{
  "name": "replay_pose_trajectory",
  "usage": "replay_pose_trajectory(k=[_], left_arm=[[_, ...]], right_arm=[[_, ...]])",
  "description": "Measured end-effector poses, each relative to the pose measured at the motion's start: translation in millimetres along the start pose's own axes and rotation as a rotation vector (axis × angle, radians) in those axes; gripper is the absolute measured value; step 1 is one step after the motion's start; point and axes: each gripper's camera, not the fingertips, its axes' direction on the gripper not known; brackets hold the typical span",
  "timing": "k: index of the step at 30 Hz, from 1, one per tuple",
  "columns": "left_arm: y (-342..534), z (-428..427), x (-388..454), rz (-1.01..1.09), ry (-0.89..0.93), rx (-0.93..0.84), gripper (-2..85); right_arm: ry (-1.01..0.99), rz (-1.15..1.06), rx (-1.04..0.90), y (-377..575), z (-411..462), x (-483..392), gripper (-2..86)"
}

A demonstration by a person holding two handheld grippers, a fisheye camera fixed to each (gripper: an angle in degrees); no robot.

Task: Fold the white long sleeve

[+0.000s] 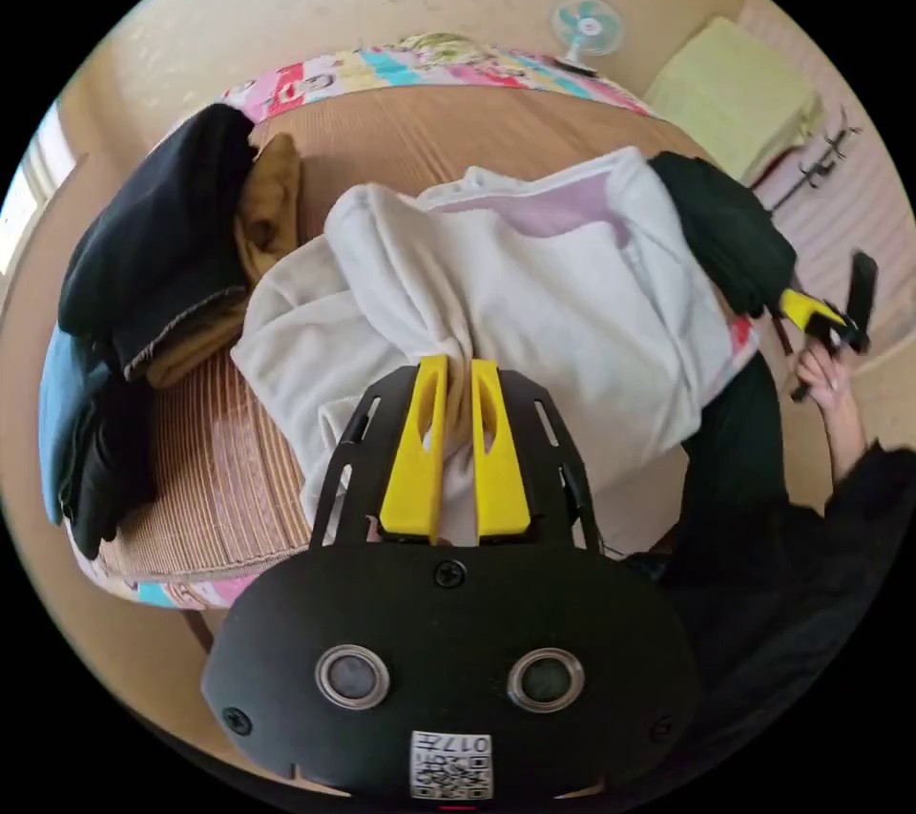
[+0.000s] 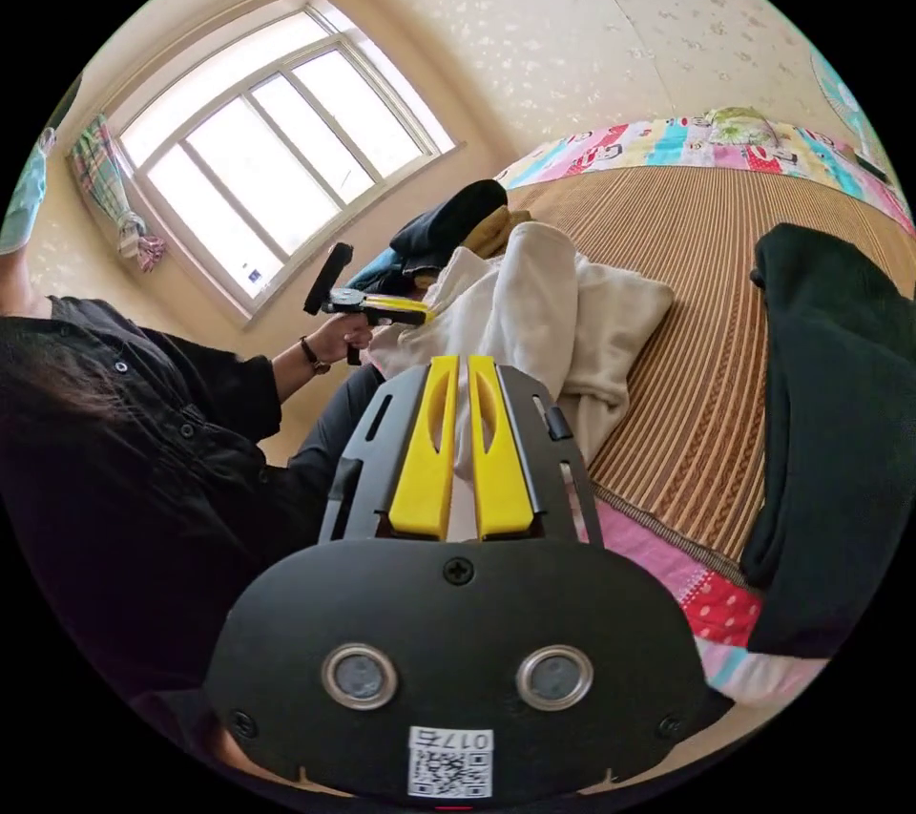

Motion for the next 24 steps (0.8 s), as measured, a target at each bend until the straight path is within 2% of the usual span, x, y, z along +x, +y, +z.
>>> replay_pose_trajectory(k=[1, 3, 5, 8, 10, 12, 13, 14, 17, 20, 24], left_arm=[[13, -23, 17, 0.123, 0.127, 0.083, 4.8], [35, -50, 30, 0.202, 0.293, 0.176, 4.6], [62, -62, 18, 0.146, 0.546, 0.212, 2.7], [91, -72, -20, 0.04, 0.759, 0.313, 1.1], [102, -85, -53, -0.131, 0.678, 0.396, 3.0], [98, -99, -80, -0.255, 0.525, 0.407, 6.3], [86, -106, -96, -0.319, 0.405, 0.366, 7.9], [67, -107, -112, -0.381, 0.29, 0.297, 9.5], [12, -95, -144, -0.464, 0.087, 0.168, 12.3], [-33, -59, -184, -0.584, 0.063, 0.172, 17.7], [-69, 1, -217, -0.712, 0.254, 0.161, 19.5]], right_arm=[[0.039, -0.03, 0.018, -26, 4, 5, 2.1], [0.114, -0.061, 0.036, -67, 15, 17, 2.6], [0.232, -0.054, 0.02, -121, 43, 45, 3.5], [0.414, 0.056, -0.058, -178, 98, 102, 5.4], [0.504, 0.117, -0.186, -201, 142, 140, 7.4], [0.525, 0.136, -0.389, -210, 194, 172, 9.2], [0.541, 0.175, -0.566, -206, 230, 192, 9.7], [0.577, 0.132, -0.501, -204, 236, 186, 8.4], [0.61, 0.045, -0.556, -193, 252, 164, 5.8], [0.727, -0.04, -0.624, -168, 259, 141, 4.7], [0.813, -0.056, -0.551, -134, 253, 128, 4.2]])
